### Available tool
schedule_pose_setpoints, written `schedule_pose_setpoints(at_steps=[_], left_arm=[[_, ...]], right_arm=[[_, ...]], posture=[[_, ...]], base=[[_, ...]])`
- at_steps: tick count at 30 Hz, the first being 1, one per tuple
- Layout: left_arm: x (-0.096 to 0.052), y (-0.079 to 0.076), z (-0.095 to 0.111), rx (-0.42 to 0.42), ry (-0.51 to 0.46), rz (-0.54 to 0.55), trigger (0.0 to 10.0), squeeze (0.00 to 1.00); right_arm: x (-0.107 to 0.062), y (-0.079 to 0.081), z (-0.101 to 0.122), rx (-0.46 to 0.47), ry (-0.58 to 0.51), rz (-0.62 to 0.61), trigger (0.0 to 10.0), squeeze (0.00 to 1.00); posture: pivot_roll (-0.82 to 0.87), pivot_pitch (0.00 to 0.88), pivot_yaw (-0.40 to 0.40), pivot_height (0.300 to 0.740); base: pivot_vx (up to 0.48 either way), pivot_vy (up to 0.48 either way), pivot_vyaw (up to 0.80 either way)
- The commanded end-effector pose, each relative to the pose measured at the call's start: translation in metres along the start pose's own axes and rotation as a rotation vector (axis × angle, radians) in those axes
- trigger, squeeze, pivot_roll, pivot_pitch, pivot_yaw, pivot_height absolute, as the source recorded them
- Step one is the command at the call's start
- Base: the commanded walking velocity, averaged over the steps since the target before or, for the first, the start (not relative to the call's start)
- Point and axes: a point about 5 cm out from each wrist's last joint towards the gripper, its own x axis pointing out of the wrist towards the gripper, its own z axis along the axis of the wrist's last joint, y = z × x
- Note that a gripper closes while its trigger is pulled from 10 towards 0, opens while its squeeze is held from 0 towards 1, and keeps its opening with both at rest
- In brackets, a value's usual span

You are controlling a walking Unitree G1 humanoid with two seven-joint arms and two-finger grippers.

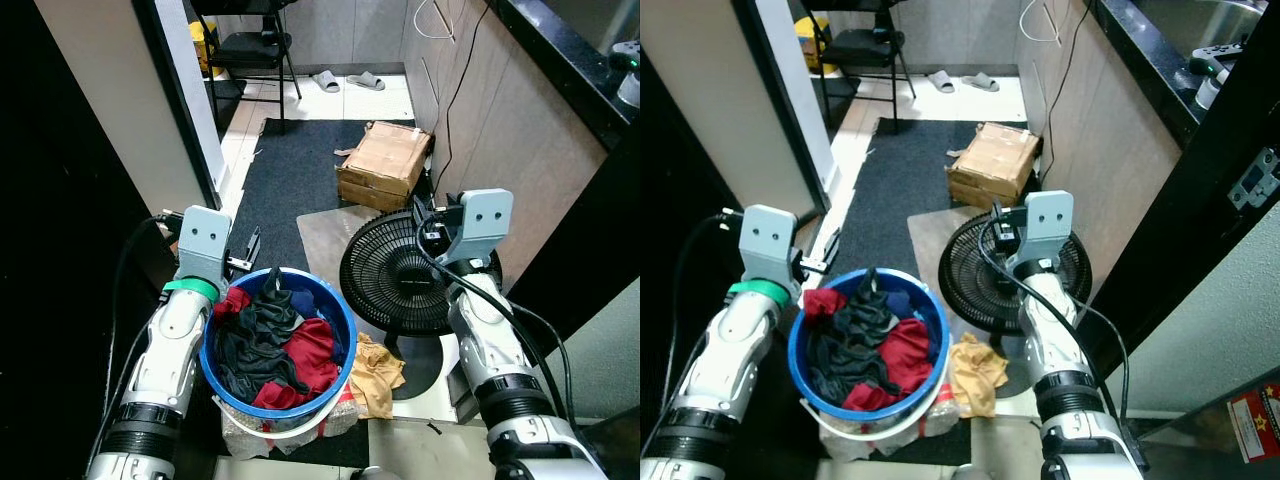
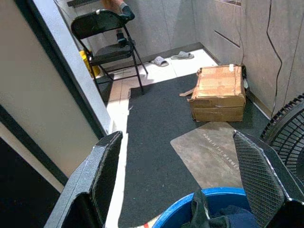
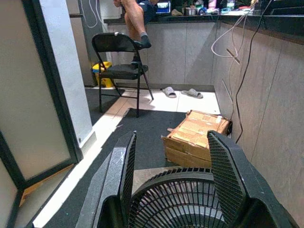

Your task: Clothes washing

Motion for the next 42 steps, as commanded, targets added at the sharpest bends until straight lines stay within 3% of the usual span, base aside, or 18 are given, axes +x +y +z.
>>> schedule_pose_setpoints(at_steps=[1, 42], left_arm=[[-0.0038, 0.0013, -0.0080, -0.009, 0.024, 0.007, 10.0, 0.00], [-0.0008, 0.0038, -0.0012, -0.004, 0.006, 0.013, 10.0, 0.00]], right_arm=[[-0.0047, -0.0018, -0.0063, 0.005, 0.017, -0.008, 10.0, 0.00], [-0.0019, -0.0041, -0.0011, 0.011, -0.001, -0.013, 10.0, 0.00]], posture=[[-0.04, 0.016, 0.070, 0.705], [-0.03, 0.047, 0.069, 0.565]], base=[[0.000, 0.000, 0.00], [0.000, 0.000, 0.00]])
